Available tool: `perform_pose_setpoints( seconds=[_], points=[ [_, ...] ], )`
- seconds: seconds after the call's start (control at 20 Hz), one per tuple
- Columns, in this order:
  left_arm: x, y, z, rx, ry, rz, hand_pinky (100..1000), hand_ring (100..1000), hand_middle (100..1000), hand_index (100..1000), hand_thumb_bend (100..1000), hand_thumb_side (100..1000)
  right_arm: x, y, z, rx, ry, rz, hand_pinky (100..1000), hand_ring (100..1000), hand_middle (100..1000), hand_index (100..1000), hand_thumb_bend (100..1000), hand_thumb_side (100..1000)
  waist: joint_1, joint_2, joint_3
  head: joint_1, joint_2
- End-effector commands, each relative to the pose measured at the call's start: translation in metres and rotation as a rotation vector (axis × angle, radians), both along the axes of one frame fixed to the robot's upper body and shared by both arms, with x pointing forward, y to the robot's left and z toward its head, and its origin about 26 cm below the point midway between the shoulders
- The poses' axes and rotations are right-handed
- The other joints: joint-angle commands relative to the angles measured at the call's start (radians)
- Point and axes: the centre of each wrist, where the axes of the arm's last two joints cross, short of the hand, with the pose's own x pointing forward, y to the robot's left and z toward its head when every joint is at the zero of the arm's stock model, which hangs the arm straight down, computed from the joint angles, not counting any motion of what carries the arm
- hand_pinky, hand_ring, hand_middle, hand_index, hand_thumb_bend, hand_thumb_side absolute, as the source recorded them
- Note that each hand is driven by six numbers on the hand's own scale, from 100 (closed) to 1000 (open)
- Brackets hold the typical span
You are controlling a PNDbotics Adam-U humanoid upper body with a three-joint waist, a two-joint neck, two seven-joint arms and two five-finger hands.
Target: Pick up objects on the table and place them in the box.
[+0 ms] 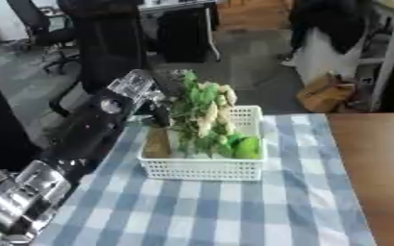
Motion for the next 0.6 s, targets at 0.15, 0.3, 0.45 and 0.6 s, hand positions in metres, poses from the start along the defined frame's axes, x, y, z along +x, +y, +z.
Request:
perform_pose_setpoints(
  seconds=[0.15,0.3,0.45,0.6],
  points=[
    [0.002,0.001,0.023,-0.008,-0.053,-0.006,1000,1000,1000,1000,176,682,0.0,-0.002,0.008,-0.023,-0.014,0.01,724,768,613,618,100,899,-0.014,-0.011,0.001,0.0,-0.001],
    [0.001,-0.001,0.028,-0.028,-0.065,-0.023,1000,1000,1000,1000,151,699,-0.001,-0.003,0.008,-0.023,-0.013,0.008,724,768,613,618,100,898,-0.014,-0.012,0.003,-0.001,0.001],
    [0.0,-0.003,0.037,-0.072,-0.059,-0.039,1000,1000,1000,1000,126,727,-0.001,-0.003,0.007,-0.024,-0.011,0.006,724,768,613,618,100,898,-0.014,-0.014,0.005,-0.001,0.004],
    [0.0,-0.005,0.044,-0.153,0.002,-0.036,1000,1000,1000,1000,317,920,-0.002,-0.003,0.007,-0.024,-0.009,0.006,723,768,613,618,100,899,-0.014,-0.016,0.007,0.001,0.005]
  ],
)
